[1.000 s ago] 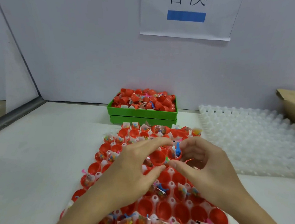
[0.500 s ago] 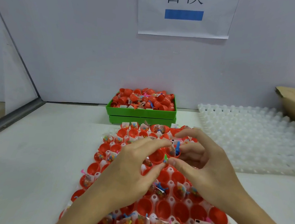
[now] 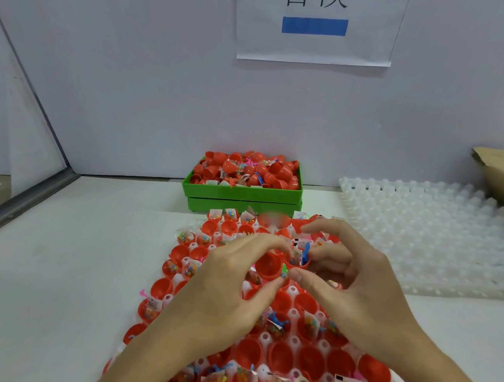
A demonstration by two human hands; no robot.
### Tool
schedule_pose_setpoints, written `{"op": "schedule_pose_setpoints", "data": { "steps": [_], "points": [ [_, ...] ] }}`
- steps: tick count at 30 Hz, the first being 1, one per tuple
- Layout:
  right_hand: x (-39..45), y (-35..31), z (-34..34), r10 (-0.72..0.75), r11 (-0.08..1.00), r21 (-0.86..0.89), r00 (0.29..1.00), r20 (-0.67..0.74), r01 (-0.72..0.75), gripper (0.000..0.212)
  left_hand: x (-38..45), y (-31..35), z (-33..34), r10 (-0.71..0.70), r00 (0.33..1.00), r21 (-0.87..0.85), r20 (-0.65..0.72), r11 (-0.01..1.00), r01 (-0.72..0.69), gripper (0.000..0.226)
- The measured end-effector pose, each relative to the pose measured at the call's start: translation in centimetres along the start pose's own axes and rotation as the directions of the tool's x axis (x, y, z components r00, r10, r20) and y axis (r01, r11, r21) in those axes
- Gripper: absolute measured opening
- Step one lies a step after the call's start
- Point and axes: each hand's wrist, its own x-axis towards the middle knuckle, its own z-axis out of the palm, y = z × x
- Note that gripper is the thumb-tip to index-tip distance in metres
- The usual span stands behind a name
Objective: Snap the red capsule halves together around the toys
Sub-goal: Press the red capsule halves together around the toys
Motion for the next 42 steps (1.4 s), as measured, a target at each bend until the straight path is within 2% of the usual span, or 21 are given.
{"op": "schedule_pose_setpoints", "data": {
  "steps": [5,16,19,22,27,32,35,39,42],
  "points": [
    [-0.04,0.04,0.00,-0.068,0.992,-0.104,0.998,-0.005,0.067,0.034,-0.08,0.09,0.03,0.010,1.000,0.020,-0.008,1.000,-0.010,0.047],
    [-0.05,0.00,-0.10,-0.080,0.988,-0.135,0.997,-0.010,0.078,0.033,0.04,0.06,0.12,0.012,1.000,-0.017,-0.008,1.000,-0.013,0.041],
    [0.05,-0.07,-0.17,-0.078,0.989,-0.124,0.997,-0.016,0.076,0.039,0.04,-0.02,0.17,-0.053,0.998,-0.092,-0.040,0.995,0.049,0.050],
    [0.14,-0.19,-0.27,-0.074,0.991,-0.115,0.997,-0.038,0.069,0.045,0.10,-0.13,0.14,-0.126,0.990,-0.199,-0.070,0.974,0.110,0.048],
    [0.08,-0.40,-0.34,-0.094,0.983,-0.160,0.995,-0.032,0.088,0.036,0.23,0.01,-0.06,-0.163,0.985,-0.301,-0.062,0.944,0.137,0.041],
    [0.08,-0.37,-0.30,-0.085,0.987,-0.140,0.996,-0.040,0.078,0.036,0.27,-0.14,-0.12,-0.185,0.981,-0.357,-0.059,0.922,0.153,0.037],
    [0.14,-0.10,-0.18,-0.067,0.995,-0.080,0.995,-0.074,0.061,0.044,0.24,-0.31,-0.01,-0.215,0.974,-0.411,-0.077,0.896,0.165,0.033],
    [0.10,0.23,0.09,-0.004,0.999,0.042,0.996,-0.091,0.008,0.033,0.27,-0.38,-0.05,-0.215,0.973,-0.417,-0.081,0.894,0.163,0.031],
    [0.05,0.39,0.18,0.022,0.995,0.098,0.997,-0.070,-0.015,0.033,0.28,-0.27,-0.20,-0.223,0.971,-0.402,-0.084,0.899,0.172,0.031]
  ]
}}
